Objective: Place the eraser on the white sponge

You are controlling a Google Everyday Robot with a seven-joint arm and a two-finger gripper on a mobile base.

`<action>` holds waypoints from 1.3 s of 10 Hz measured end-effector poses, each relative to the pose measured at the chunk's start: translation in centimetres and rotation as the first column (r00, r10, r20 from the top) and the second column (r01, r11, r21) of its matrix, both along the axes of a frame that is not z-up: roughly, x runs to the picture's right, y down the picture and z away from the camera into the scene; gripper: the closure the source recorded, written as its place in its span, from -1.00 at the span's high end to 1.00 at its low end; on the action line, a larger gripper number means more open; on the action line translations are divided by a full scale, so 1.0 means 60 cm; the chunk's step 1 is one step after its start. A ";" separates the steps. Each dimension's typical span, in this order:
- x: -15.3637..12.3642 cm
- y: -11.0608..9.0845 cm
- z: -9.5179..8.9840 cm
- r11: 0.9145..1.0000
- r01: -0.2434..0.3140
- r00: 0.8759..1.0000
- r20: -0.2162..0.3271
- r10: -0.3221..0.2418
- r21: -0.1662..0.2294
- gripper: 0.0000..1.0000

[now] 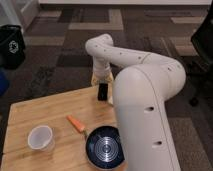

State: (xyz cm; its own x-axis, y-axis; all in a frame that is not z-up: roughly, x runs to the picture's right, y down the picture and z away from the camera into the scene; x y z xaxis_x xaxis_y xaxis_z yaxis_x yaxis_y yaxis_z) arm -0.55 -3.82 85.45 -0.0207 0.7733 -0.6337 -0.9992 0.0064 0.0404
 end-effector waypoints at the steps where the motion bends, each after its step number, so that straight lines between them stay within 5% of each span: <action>1: -0.004 -0.003 0.010 1.000 -0.008 1.000 0.022 0.008 0.005 0.30; 3: -0.013 -0.001 0.029 1.000 -0.026 0.997 0.079 0.026 0.007 0.30; 8: -0.007 0.022 0.064 1.000 -0.005 0.994 0.111 0.005 0.004 0.30; 13: 0.005 0.033 0.100 1.000 0.001 0.997 0.076 -0.001 -0.002 0.30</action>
State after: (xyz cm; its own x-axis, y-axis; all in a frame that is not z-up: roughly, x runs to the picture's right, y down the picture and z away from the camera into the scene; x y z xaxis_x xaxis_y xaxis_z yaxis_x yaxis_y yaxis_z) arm -0.27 -1.85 91.42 0.0283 0.7717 -0.6354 -0.9993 0.0073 -0.0356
